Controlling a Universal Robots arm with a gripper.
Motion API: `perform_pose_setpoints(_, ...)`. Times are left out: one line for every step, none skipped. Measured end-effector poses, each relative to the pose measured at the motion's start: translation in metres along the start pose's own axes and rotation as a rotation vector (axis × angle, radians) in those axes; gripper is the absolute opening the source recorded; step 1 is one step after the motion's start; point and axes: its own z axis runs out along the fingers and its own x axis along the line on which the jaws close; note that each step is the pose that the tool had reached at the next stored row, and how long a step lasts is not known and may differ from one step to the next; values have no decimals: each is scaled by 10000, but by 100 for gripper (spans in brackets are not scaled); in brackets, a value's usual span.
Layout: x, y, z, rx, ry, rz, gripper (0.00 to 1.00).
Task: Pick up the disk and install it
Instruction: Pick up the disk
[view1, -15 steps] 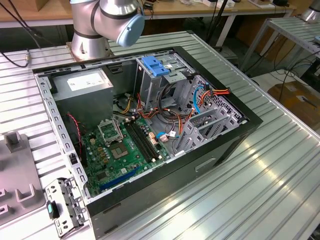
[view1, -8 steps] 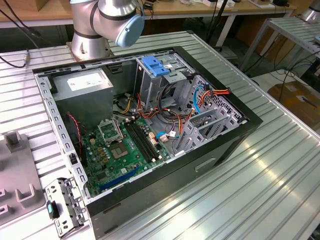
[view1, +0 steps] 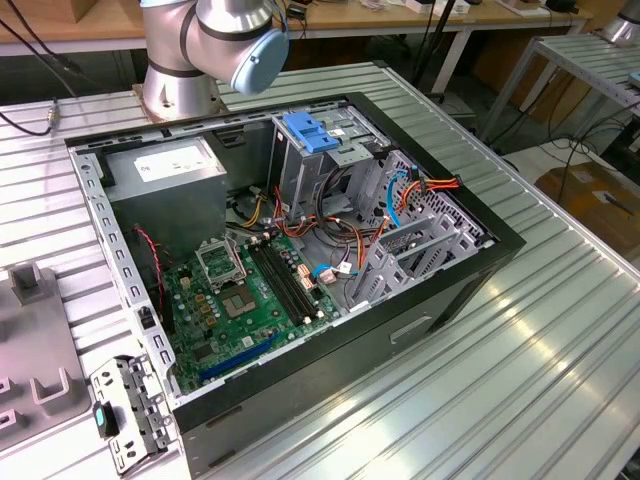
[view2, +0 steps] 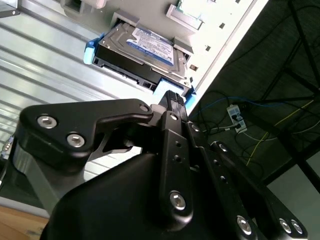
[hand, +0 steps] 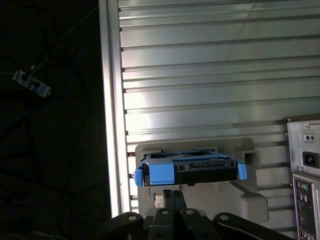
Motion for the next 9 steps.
perform_pose_setpoints(0, 0, 0, 0, 1, 0, 11)
perform_pose_setpoints(0, 0, 0, 0, 0, 0, 11)
perform_pose_setpoints(0, 0, 1, 0, 0, 0, 11)
perform_pose_setpoints(0, 0, 1, 0, 0, -7, 11)
perform_pose_setpoints(0, 0, 1, 0, 1, -25, 11)
perform_pose_setpoints(0, 0, 1, -1, 3, -75, 11)
perform_pose_setpoints(1, 0, 1, -2, 5, -129, 11)
perform_pose_setpoints(1, 0, 1, -3, 10, -242, 11)
perform_pose_setpoints(1, 0, 1, -4, 14, -319, 11)
